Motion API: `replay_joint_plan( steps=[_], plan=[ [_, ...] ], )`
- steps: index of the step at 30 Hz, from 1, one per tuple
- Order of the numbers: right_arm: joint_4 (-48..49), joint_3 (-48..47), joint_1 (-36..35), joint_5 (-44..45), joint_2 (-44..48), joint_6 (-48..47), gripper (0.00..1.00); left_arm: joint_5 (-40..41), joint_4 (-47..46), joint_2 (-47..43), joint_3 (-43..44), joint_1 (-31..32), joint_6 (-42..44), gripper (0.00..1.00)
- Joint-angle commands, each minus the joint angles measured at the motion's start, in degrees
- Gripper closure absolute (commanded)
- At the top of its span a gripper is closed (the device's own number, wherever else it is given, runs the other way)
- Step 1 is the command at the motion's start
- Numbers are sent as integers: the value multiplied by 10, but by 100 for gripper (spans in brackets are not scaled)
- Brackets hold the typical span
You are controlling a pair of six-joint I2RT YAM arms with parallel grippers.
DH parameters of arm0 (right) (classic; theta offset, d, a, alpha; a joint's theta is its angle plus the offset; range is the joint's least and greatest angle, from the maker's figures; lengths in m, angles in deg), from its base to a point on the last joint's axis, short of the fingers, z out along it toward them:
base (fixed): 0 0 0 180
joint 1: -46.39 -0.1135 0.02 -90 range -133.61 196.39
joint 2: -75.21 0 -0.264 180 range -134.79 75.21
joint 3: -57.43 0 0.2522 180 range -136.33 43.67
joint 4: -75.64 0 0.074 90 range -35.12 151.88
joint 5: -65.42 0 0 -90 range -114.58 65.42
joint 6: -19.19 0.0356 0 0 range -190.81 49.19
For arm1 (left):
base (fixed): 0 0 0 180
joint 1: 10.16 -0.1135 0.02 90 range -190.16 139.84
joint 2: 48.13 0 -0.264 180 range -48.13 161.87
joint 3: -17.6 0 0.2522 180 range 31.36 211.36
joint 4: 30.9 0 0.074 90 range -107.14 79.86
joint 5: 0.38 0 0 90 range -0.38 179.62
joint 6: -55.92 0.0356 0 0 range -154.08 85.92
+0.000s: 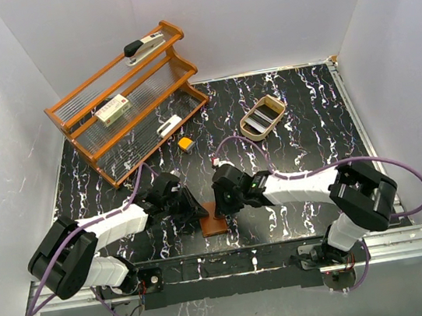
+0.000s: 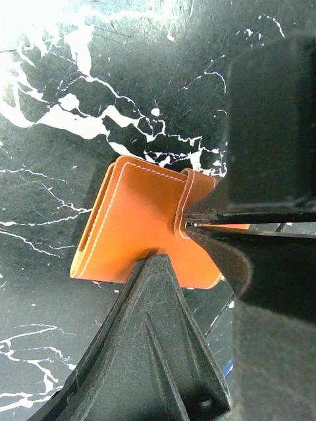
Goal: Put the credit cards into the card holder
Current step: Close the card holder at the center of the board.
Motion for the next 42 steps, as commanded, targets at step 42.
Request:
replay_joint_plan(
  steps=[42],
  plan=[
    [-125, -51, -30, 79, -215, -51, 100, 143, 261, -220, 35, 0, 16, 75]
  ],
)
